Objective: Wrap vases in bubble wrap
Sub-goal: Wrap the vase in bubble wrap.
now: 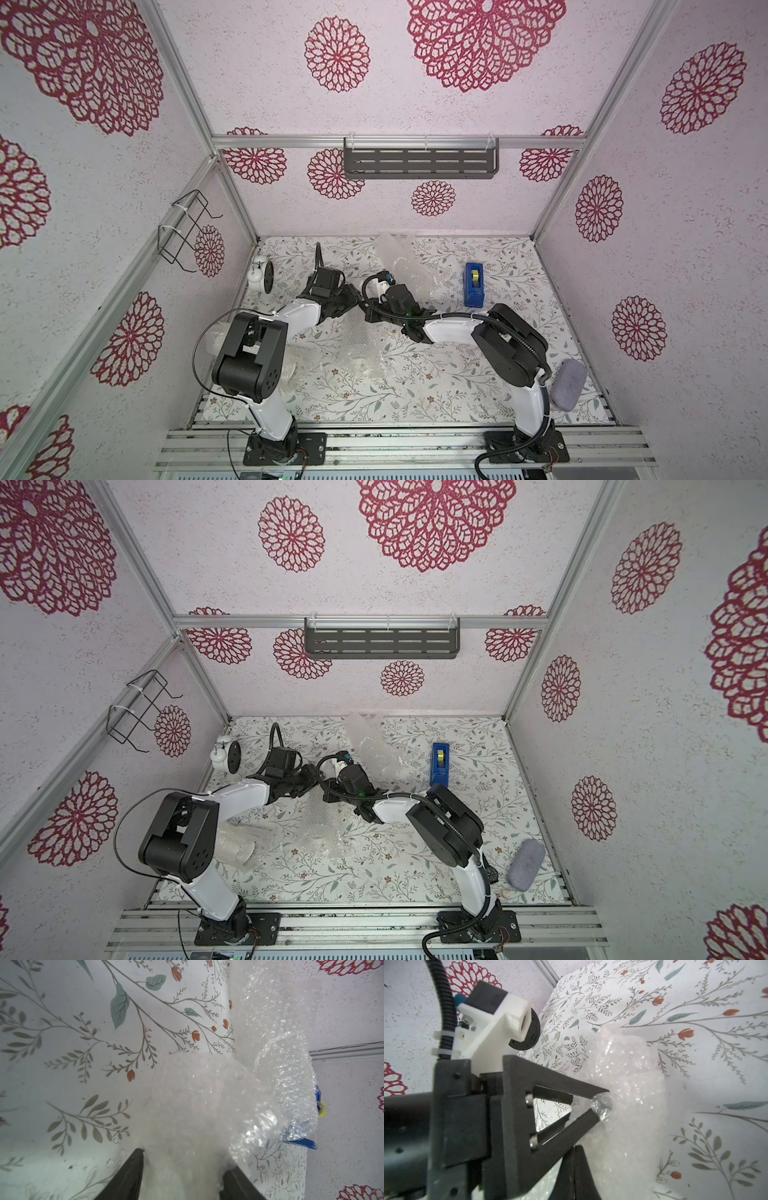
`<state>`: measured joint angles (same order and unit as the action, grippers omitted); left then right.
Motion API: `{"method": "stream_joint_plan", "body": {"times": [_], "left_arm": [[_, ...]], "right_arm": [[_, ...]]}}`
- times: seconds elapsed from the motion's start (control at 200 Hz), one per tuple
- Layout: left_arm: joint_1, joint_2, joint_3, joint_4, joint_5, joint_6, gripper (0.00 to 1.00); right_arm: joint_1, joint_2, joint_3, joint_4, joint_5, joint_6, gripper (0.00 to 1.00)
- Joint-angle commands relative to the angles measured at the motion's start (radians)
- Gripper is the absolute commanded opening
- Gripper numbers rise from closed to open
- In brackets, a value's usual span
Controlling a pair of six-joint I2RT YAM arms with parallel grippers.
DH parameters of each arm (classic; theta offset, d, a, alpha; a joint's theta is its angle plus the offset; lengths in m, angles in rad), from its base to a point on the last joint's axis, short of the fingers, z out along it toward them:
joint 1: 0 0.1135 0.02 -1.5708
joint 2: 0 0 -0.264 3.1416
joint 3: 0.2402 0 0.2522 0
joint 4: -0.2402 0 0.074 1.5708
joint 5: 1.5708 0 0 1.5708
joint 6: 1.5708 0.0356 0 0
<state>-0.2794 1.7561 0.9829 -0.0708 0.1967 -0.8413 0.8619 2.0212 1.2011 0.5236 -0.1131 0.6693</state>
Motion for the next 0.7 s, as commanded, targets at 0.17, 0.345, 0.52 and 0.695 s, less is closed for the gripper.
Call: {"method": "stream_joint_plan", "body": {"times": [0.17, 0.345, 0.52, 0.695], "left_arm": [[-0.040, 0.099, 0.032, -0.166, -0.144, 0.015, 0.48], [-0.043, 0.116, 0.032, -0.171, -0.153, 0.023, 0.42], [-0.046, 0.121, 0.033, -0.175, -0.161, 0.030, 0.39], [-0.049, 0.122, 0.027, -0.170, -0.163, 0.033, 0.38]], "right_arm": [[0.009, -0.017, 0.042, 0.022, -0.007, -0.033, 0.02], [0.007, -0.059, 0.035, -0.008, 0.002, -0.051, 0.15], [0.002, -0.119, 0.004, -0.025, 0.010, -0.063, 0.28], [-0.009, -0.207, -0.054, -0.037, 0.013, -0.076, 0.33]]}}
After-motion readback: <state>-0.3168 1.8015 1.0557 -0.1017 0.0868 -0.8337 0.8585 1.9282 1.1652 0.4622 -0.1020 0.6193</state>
